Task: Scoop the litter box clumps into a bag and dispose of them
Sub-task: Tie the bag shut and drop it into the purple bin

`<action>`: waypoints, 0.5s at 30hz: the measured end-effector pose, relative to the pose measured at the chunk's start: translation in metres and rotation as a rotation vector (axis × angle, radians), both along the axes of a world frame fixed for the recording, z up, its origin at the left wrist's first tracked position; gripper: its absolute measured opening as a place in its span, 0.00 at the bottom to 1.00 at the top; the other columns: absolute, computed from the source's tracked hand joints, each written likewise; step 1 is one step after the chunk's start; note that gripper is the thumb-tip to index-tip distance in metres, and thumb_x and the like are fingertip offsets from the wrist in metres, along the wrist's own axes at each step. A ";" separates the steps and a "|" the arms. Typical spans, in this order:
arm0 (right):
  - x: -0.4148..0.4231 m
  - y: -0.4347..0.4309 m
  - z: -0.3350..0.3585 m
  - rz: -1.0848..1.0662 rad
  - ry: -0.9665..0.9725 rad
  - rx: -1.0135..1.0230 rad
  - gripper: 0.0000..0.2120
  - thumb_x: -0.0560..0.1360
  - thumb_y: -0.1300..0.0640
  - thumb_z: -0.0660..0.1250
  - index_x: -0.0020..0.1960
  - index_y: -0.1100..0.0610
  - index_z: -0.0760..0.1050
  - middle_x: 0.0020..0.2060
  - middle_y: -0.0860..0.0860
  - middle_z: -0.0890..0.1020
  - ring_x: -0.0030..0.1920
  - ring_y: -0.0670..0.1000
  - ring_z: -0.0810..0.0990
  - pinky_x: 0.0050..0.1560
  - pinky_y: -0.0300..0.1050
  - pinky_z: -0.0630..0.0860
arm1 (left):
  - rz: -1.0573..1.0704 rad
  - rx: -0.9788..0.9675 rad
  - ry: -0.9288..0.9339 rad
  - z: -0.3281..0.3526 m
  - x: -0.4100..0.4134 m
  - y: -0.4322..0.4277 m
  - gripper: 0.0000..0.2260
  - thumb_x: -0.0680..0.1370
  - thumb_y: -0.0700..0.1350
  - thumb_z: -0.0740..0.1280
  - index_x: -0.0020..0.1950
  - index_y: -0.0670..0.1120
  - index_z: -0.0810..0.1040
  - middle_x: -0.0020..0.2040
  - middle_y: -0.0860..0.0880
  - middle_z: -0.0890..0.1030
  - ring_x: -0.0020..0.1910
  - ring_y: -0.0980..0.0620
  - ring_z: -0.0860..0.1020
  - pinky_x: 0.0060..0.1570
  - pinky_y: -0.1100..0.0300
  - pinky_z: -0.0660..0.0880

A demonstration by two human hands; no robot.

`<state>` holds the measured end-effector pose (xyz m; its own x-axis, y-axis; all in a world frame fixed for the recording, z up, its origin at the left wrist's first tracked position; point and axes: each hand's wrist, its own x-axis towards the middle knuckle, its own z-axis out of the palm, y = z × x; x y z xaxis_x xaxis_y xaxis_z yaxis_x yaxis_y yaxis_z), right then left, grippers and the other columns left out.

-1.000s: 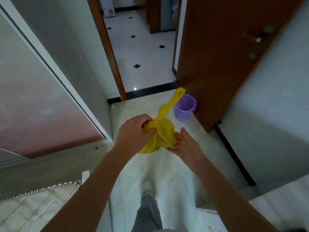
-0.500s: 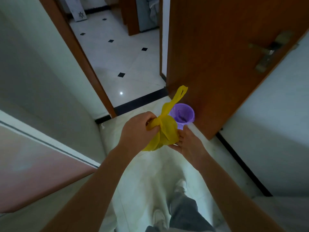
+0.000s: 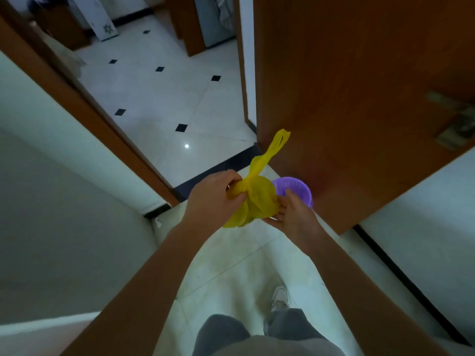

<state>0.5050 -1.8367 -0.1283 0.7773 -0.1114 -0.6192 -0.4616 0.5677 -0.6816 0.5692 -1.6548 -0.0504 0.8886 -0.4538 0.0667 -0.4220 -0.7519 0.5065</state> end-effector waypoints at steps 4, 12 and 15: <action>0.050 -0.004 0.002 -0.075 0.021 -0.013 0.18 0.84 0.48 0.53 0.57 0.58 0.76 0.53 0.58 0.84 0.54 0.56 0.84 0.51 0.50 0.81 | -0.044 -0.023 -0.017 0.000 0.059 -0.009 0.06 0.75 0.46 0.72 0.50 0.46 0.80 0.40 0.52 0.79 0.36 0.58 0.73 0.38 0.73 0.67; 0.127 0.000 -0.009 -0.388 0.122 0.016 0.17 0.84 0.51 0.54 0.51 0.59 0.77 0.49 0.57 0.83 0.49 0.57 0.82 0.57 0.55 0.78 | -0.279 -0.018 0.044 -0.030 0.182 -0.034 0.04 0.74 0.48 0.72 0.45 0.51 0.79 0.36 0.56 0.76 0.35 0.58 0.73 0.35 0.67 0.68; 0.151 0.005 -0.016 -0.525 0.142 0.023 0.17 0.84 0.52 0.55 0.59 0.62 0.76 0.53 0.60 0.82 0.57 0.62 0.80 0.64 0.62 0.74 | -0.383 -0.018 0.093 -0.035 0.223 -0.047 0.05 0.74 0.49 0.72 0.44 0.55 0.76 0.35 0.57 0.75 0.35 0.59 0.74 0.35 0.63 0.69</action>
<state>0.6562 -1.8321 -0.1443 0.5295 -0.4474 -0.7208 -0.1988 0.7605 -0.6181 0.7920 -1.7016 -0.0850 0.6575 -0.7534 0.0047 -0.6220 -0.5393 0.5677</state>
